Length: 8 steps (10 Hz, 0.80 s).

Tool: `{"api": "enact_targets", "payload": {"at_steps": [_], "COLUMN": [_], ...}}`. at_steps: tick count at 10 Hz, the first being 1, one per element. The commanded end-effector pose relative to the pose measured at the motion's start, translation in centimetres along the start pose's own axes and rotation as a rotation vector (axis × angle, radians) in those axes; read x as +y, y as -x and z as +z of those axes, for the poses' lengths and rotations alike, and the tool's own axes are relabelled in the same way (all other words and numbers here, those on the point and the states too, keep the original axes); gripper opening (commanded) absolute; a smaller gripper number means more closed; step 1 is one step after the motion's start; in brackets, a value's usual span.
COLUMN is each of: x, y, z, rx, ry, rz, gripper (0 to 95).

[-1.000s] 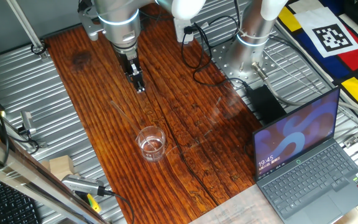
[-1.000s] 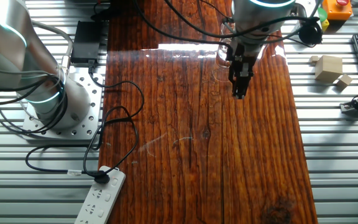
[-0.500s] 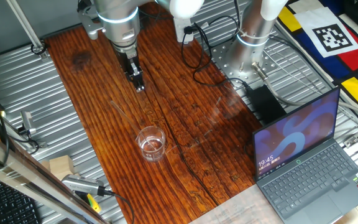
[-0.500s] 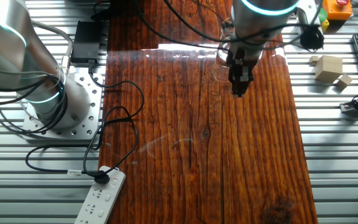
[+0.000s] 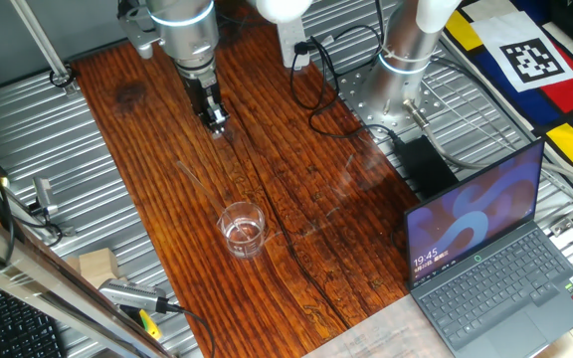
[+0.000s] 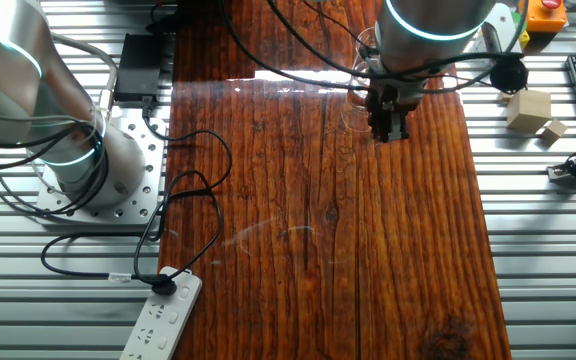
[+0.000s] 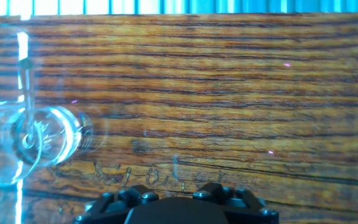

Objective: Stir the beaker with a glass rod

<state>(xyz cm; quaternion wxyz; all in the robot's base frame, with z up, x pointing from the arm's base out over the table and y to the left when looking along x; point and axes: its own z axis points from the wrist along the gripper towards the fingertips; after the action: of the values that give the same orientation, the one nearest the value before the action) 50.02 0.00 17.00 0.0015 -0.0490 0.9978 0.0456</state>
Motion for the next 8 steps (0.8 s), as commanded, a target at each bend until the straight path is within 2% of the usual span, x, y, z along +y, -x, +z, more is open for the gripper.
{"api": "enact_targets", "payload": {"at_steps": [1,2,3,4,8], "x": [0.0,0.0,0.1,0.3,1.6], "y": [0.0,0.0,0.0,0.1,0.6], "z": [0.0,0.0,-0.1,-0.1,0.0], "rx": [-0.006,-0.016,-0.045,-0.056,-0.062], "ry": [0.0,0.0,0.001,0.004,0.021], "rz": [-0.002,-0.001,-0.007,-0.008,-0.004], "gripper": [0.0,0.0,0.0,0.0,0.0]}}
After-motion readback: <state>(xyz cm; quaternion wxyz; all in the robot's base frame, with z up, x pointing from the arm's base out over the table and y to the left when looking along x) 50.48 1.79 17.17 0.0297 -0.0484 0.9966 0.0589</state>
